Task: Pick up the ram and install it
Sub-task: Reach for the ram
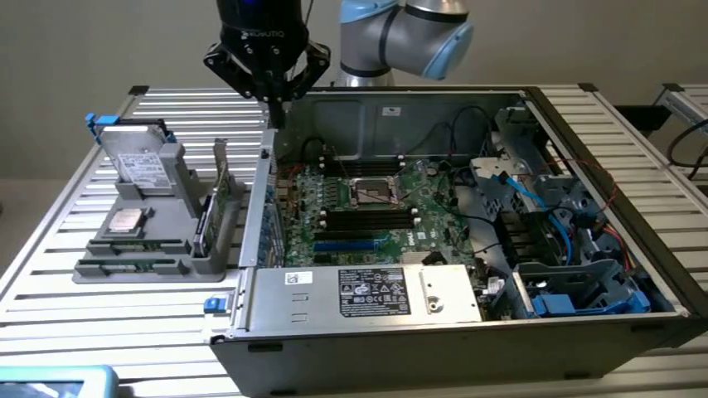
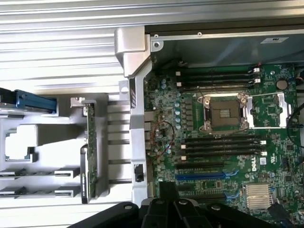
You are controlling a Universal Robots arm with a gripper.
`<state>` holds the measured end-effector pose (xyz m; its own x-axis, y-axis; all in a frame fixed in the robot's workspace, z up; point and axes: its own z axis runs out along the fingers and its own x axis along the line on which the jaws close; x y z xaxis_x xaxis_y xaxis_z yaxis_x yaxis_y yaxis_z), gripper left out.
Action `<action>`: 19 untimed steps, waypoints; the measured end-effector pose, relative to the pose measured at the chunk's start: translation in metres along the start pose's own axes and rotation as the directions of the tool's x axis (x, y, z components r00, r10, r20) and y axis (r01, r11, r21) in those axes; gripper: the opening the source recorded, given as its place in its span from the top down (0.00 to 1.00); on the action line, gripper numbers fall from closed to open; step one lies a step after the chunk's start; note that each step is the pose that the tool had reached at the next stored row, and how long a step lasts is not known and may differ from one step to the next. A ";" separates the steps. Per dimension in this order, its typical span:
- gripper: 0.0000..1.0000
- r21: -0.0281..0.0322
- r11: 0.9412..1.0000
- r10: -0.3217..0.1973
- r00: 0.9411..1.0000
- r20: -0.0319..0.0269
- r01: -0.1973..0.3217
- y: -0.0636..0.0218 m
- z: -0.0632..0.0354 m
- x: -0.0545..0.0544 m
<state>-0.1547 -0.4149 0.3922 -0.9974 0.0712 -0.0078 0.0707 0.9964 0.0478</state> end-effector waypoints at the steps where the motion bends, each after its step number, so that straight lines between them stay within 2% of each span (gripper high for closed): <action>1: 0.89 0.000 1.000 0.000 1.000 0.000 0.000 -0.0004 0.0000 0.003; 4: 0.89 0.000 1.000 0.000 1.000 -0.003 0.000 -0.0020 0.0000 0.012; 7: 0.89 0.001 1.000 0.000 1.000 -0.008 0.000 -0.0036 0.0005 0.021; 9: 0.89 0.001 1.000 0.001 1.000 -0.014 -0.001 -0.0047 0.0013 0.026; 14: 0.89 0.002 1.000 0.002 0.999 -0.034 -0.002 -0.0100 0.0040 0.036; 19: 0.89 0.004 1.000 0.002 0.999 -0.047 -0.002 -0.0174 0.0087 0.044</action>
<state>-0.1995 -0.4288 0.3824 -0.9967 0.0710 0.0388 0.0727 0.9964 0.0442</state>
